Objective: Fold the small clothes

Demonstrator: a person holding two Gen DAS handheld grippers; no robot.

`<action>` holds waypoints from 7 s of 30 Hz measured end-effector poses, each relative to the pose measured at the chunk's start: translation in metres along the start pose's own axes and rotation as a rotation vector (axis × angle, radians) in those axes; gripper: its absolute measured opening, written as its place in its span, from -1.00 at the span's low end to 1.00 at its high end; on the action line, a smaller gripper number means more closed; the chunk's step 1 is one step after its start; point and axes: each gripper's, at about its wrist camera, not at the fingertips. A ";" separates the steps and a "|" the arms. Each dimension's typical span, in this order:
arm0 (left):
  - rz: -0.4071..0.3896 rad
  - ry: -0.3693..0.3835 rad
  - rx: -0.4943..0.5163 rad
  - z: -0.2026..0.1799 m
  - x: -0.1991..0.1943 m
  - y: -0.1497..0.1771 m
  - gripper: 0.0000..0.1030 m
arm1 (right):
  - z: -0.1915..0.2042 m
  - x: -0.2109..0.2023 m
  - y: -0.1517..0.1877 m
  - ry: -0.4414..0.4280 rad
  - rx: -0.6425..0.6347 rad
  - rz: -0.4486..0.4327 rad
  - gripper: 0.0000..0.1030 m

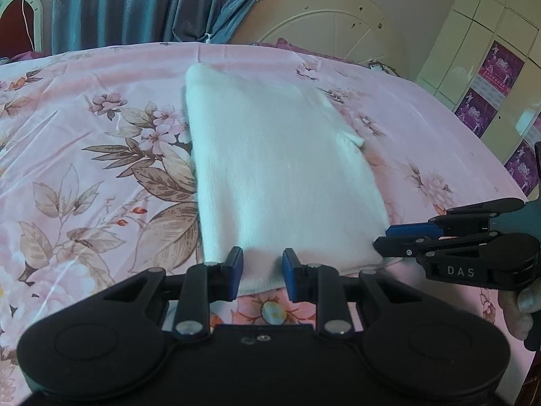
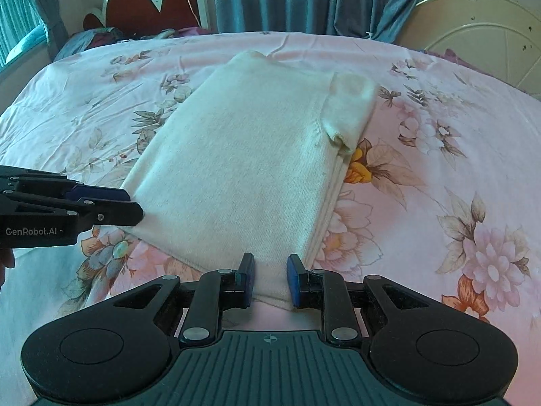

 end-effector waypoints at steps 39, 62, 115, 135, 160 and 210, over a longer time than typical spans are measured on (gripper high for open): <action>-0.006 0.073 -0.267 0.055 0.048 -0.089 0.50 | -0.149 0.034 -0.040 -0.263 0.583 -0.131 0.01; 0.015 0.088 -0.187 0.024 0.054 -0.116 -0.47 | -0.102 0.029 -0.077 -0.214 0.410 -0.135 -0.46; -0.138 -0.018 -0.105 0.217 -0.064 -0.111 -0.28 | 0.128 0.133 -0.205 -0.094 -0.031 -0.115 -0.58; -0.170 -0.081 -0.192 0.170 -0.112 -0.021 -0.40 | 0.181 0.061 -0.128 -0.189 -0.254 -0.099 -0.58; -0.125 -0.210 -0.216 0.146 -0.122 0.035 -0.44 | 0.179 0.069 -0.073 -0.146 -0.149 0.007 -0.58; -0.425 -0.318 -0.093 -0.016 -0.311 0.120 0.99 | 0.206 -0.206 0.040 0.068 0.021 -0.283 1.00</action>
Point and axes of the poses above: each gripper's, at about its wrist camera, not at the fingertips, and x roughly the way its jaws point, z to its left, y to its underside, and after that the axes turned 11 degrees about -x, right-handed
